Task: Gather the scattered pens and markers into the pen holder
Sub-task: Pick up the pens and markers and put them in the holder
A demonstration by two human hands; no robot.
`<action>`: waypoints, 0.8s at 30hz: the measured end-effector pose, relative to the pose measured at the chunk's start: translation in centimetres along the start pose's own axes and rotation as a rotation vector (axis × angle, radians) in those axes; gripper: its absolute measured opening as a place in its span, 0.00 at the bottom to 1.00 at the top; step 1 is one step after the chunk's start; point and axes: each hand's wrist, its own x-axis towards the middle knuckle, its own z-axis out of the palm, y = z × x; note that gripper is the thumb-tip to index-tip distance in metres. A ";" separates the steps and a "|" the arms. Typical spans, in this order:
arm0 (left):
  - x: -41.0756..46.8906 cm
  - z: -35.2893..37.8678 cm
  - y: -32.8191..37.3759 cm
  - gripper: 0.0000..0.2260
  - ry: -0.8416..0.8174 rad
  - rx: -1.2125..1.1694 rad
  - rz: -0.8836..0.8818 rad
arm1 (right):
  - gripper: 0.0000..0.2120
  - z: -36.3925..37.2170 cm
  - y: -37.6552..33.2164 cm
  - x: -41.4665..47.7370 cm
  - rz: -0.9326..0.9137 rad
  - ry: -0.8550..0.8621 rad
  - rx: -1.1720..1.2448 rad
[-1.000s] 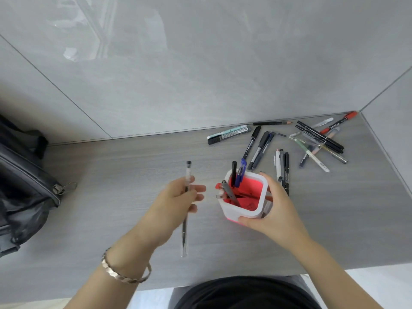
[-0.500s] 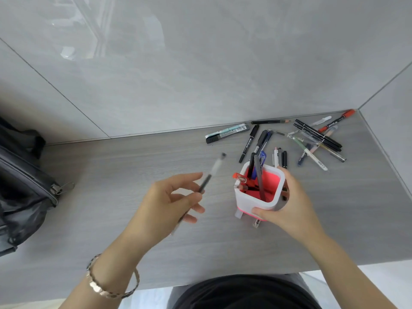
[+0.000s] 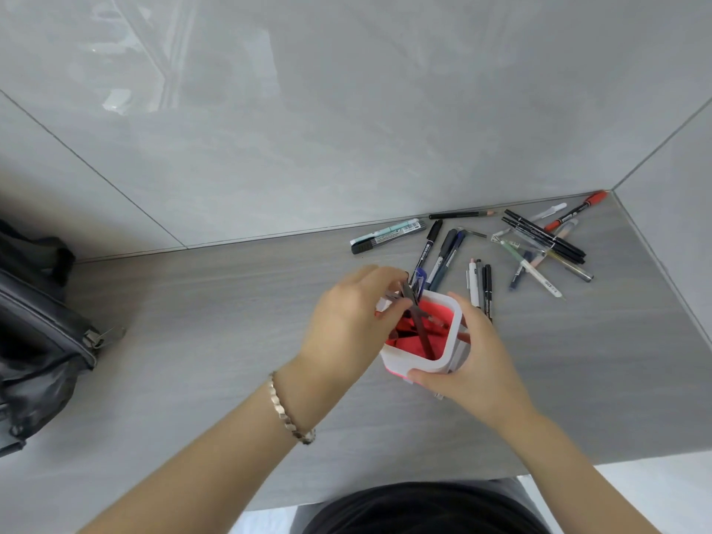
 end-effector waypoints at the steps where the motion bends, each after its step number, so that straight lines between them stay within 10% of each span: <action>1: -0.5 0.6 -0.4 0.12 0.050 -0.021 0.054 | 0.42 0.0 0.0 -0.1 -0.011 0.013 0.010; 7: -1.8 3.0 -1.0 0.21 -0.153 0.084 0.289 | 0.40 0.2 0.2 0.4 -0.003 0.025 0.065; 12: 3.8 2.0 -3.3 0.21 -0.059 -0.212 -0.088 | 0.41 -1.7 1.2 1.5 0.029 0.062 0.109; 16: 9.2 3.6 -8.8 0.24 -0.217 0.062 -0.421 | 0.40 -3.7 1.8 2.9 0.054 0.134 0.111; 24: 14.0 8.4 -12.1 0.21 -0.277 0.435 -0.303 | 0.41 -5.8 2.7 4.9 0.098 0.163 0.091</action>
